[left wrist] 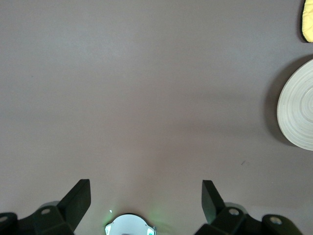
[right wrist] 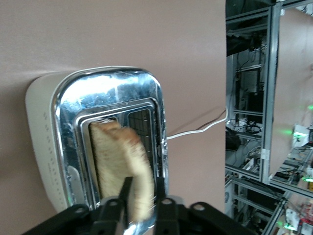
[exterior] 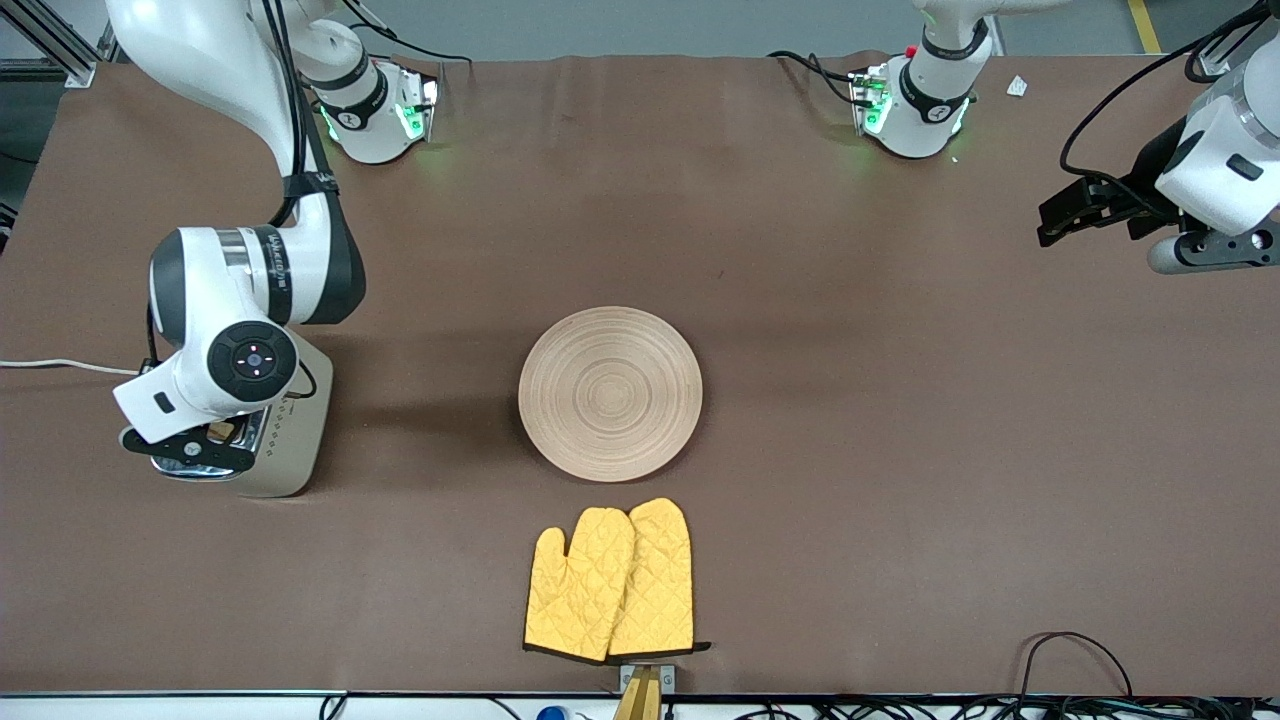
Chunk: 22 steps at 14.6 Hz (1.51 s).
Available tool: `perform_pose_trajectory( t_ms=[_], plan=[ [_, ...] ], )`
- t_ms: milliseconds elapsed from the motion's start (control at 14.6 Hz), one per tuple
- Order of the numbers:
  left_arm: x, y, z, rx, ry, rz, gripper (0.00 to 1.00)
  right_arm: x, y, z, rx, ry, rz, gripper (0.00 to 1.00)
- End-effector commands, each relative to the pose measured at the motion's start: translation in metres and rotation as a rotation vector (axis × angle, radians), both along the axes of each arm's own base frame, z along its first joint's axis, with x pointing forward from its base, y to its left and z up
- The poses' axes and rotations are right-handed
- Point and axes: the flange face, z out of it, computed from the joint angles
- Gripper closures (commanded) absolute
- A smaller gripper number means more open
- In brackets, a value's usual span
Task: Move plate and put bread in toaster
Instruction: 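Open the right gripper and lift it away from the toaster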
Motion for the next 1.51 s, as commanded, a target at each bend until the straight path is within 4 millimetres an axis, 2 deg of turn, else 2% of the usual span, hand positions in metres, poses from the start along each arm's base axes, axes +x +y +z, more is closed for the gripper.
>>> perform_pose_trajectory(
  t_ms=[0, 137, 206, 549, 618, 755, 892, 1029, 1441],
  plan=[
    [-0.003, -0.002, 0.004, -0.01, 0.0, 0.007, 0.0, -0.005, -0.006, 0.031, 0.149, -0.052, -0.057, 0.0],
    [-0.003, -0.002, 0.005, -0.01, -0.001, 0.007, 0.0, -0.011, -0.006, 0.052, 0.234, -0.055, -0.047, 0.0],
    [-0.003, -0.002, 0.004, -0.01, 0.0, 0.008, 0.0, -0.012, -0.019, 0.063, 0.301, -0.051, -0.053, 0.0],
    [-0.003, -0.003, 0.004, -0.007, 0.0, 0.007, 0.0, -0.025, -0.1, 0.105, 0.557, -0.038, -0.003, 0.0],
    [-0.003, -0.002, 0.004, -0.004, -0.001, 0.007, 0.0, -0.031, -0.126, 0.113, 0.64, -0.039, 0.012, 0.0],
    [-0.003, -0.002, 0.005, 0.005, -0.004, 0.005, 0.0, -0.045, -0.164, 0.128, 0.707, -0.027, 0.038, 0.0],
    [-0.003, -0.004, 0.004, 0.007, -0.002, 0.002, 0.0, -0.061, -0.17, 0.148, 0.733, -0.005, 0.064, 0.0],
    [-0.002, -0.003, 0.003, 0.009, -0.001, -0.007, 0.0, -0.072, -0.164, 0.167, 0.749, -0.006, 0.07, 0.0],
    [-0.002, -0.004, 0.003, 0.011, -0.003, -0.008, 0.0, -0.072, -0.166, 0.196, 0.724, -0.061, 0.095, 0.0]
  ],
)
